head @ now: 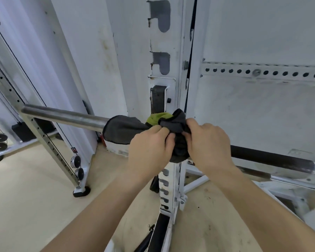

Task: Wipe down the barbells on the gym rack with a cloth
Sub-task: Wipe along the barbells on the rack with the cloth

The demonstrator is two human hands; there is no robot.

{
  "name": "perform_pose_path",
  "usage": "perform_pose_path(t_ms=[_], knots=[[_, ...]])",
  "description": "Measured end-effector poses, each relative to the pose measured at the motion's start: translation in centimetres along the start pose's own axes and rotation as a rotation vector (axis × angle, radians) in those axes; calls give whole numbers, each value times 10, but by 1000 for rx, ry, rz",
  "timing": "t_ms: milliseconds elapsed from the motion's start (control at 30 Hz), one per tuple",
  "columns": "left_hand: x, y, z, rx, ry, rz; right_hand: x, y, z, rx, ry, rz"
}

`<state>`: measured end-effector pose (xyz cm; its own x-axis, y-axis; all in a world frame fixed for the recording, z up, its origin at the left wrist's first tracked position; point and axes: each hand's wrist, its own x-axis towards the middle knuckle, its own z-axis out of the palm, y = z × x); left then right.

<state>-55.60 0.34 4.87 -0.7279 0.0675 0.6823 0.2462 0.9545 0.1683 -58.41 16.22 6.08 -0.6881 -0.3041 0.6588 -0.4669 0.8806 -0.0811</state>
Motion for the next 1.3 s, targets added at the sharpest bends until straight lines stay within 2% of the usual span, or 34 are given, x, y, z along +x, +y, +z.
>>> perform_pose_path(t_ms=[133,300,433,567,633,733,800,867,967,1133,1233,1300], knots=[[1,39,12,88,-58,77,-19,33,-16,-60,27,29],[-6,90,31,42,-24,3,-43,80,-40,-63,55,65],[-6,152,48,-21,-70,-46,-69,135,-66,-102,23,137],[-14,153,46,-61,-32,-64,-86,170,-91,-115,-42,202],[-17,143,39,-91,-3,-53,-84,165,-92,-77,-67,185],[-10,123,32,127,14,-145,-74,135,-82,58,-110,88],[-5,104,29,267,-53,-238,-72,111,-67,66,-165,-23],[-7,87,31,314,-152,-185,-73,94,-51,-16,-223,-77],[-11,73,31,262,-170,-75,-64,81,-33,-114,-200,-74],[1,55,23,294,-67,-90,-50,74,-20,-128,-173,-155],[8,67,17,172,7,-110,-50,79,-18,-112,-155,-177],[7,89,15,50,87,-50,-52,81,-20,-106,-127,-147]])
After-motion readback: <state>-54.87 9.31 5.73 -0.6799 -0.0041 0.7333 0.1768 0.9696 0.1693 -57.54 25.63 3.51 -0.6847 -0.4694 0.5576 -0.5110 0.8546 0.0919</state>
